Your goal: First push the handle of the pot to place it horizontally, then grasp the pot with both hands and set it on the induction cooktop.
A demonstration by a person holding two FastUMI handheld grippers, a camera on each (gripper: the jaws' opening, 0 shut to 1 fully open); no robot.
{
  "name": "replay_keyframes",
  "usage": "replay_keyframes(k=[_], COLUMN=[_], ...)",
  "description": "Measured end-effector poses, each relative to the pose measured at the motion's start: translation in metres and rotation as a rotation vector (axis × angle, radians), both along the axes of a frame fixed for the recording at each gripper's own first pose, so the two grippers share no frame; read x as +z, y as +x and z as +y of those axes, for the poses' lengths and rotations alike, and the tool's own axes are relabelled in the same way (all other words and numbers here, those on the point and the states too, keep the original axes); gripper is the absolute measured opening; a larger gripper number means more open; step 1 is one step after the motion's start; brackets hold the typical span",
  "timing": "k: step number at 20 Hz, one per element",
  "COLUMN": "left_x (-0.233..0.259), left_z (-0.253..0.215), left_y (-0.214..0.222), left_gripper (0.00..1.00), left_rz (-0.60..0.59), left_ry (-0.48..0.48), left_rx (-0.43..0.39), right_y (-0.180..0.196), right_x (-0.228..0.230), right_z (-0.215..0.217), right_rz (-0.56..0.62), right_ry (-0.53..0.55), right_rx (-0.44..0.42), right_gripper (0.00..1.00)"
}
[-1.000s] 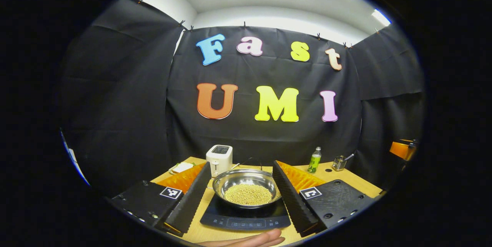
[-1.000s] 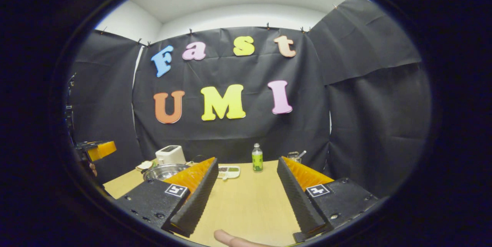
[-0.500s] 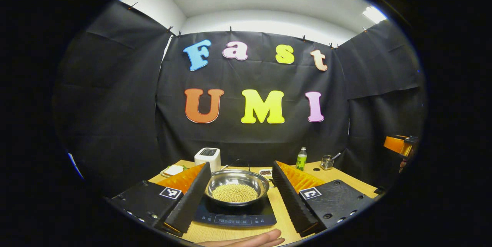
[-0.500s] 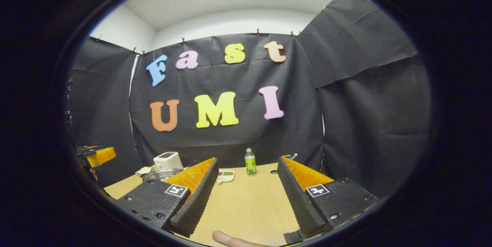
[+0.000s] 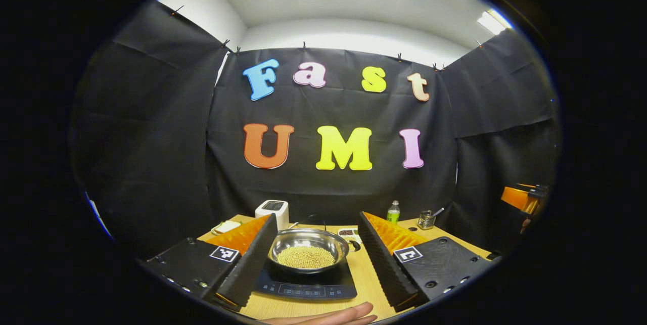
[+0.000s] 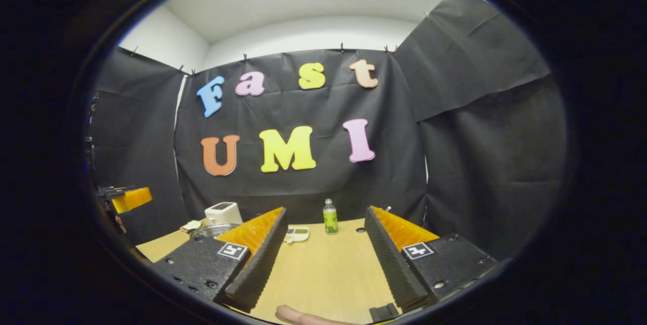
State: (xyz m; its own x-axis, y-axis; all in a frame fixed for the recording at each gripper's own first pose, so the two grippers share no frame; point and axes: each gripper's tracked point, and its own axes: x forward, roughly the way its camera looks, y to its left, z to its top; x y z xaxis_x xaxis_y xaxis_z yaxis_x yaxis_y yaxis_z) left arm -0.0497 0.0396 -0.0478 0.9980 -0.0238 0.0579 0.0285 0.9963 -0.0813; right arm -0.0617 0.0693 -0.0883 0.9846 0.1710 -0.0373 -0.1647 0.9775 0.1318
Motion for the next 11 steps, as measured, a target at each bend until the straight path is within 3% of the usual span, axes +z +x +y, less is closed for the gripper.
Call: replay_keyframes(k=[11], left_x=[-0.002], left_z=[-0.004], left_y=[-0.007], left_gripper=[0.95], left_rz=[0.005], left_ry=[0.017], left_rx=[-0.008], right_y=[-0.014], right_x=[0.016], right_z=[-0.014], right_rz=[-0.072], right_ry=[-0.009], right_rx=[-0.041], right_gripper=[0.94])
